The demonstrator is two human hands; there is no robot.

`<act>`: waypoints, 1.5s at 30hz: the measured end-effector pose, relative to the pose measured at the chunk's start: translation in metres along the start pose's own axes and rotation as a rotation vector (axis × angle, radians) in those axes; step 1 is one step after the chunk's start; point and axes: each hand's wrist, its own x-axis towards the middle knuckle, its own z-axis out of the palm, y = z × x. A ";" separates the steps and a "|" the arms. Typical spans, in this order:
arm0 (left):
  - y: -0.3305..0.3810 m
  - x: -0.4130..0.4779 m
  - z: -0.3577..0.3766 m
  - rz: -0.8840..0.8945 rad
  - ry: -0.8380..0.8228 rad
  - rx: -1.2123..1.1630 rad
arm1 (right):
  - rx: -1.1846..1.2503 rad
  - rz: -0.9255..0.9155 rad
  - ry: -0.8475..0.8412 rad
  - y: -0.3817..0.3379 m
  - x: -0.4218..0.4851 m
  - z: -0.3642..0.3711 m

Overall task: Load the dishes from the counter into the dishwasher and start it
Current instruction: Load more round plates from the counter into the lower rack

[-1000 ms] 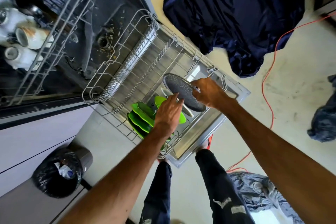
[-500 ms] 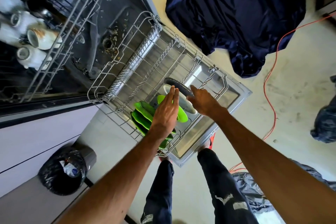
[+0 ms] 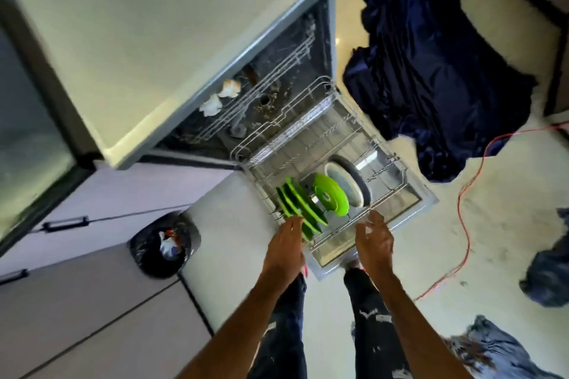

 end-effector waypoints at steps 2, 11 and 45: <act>-0.008 -0.035 -0.008 -0.048 0.013 -0.039 | 0.042 0.062 -0.046 0.004 -0.039 0.011; -0.069 -0.145 -0.049 -0.144 0.033 -0.209 | -0.117 -0.019 -0.220 -0.089 -0.169 0.062; -0.587 -0.423 -0.356 -0.608 1.052 -0.832 | -0.493 -0.741 -1.112 -0.550 -0.456 0.543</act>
